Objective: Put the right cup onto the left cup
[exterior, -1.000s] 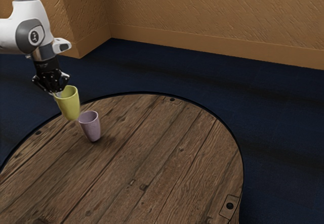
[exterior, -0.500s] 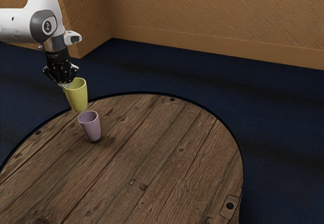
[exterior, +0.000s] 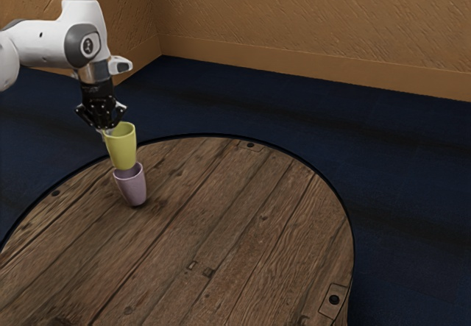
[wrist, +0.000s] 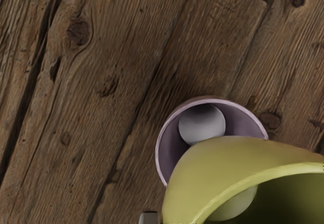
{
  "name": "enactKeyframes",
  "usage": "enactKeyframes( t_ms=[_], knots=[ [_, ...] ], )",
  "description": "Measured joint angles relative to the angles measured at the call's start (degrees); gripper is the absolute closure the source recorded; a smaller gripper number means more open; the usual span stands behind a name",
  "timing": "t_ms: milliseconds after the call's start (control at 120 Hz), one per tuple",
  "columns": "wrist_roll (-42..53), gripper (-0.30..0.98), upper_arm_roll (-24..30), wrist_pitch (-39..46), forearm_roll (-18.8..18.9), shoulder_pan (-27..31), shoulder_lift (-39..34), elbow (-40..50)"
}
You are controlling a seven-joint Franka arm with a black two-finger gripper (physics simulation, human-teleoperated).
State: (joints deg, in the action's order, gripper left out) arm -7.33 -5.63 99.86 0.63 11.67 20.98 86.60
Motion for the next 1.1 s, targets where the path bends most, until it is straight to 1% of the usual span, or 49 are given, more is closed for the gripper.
enactKeyframes(
  t_ms=[408, 558, 958, 1000, 1100],
  knots=[
    [0.4, 0.79, 0.4, -0.1, 0.0, 1.0, 0.4, 0.0],
    [0.5, 0.79, 0.7, -0.2, 0.1, 1.0, 1.5, -1.6],
    [0.6, 0.79, 1.1, 0.6, 0.1, 1.1, 3.9, -1.7],
    [0.7, 0.75, 1.1, 0.8, 0.1, 1.1, 4.0, -1.6],
    [0.8, 0.52, 1.1, 1.1, 0.0, 1.2, 4.2, -1.3]
  ],
)
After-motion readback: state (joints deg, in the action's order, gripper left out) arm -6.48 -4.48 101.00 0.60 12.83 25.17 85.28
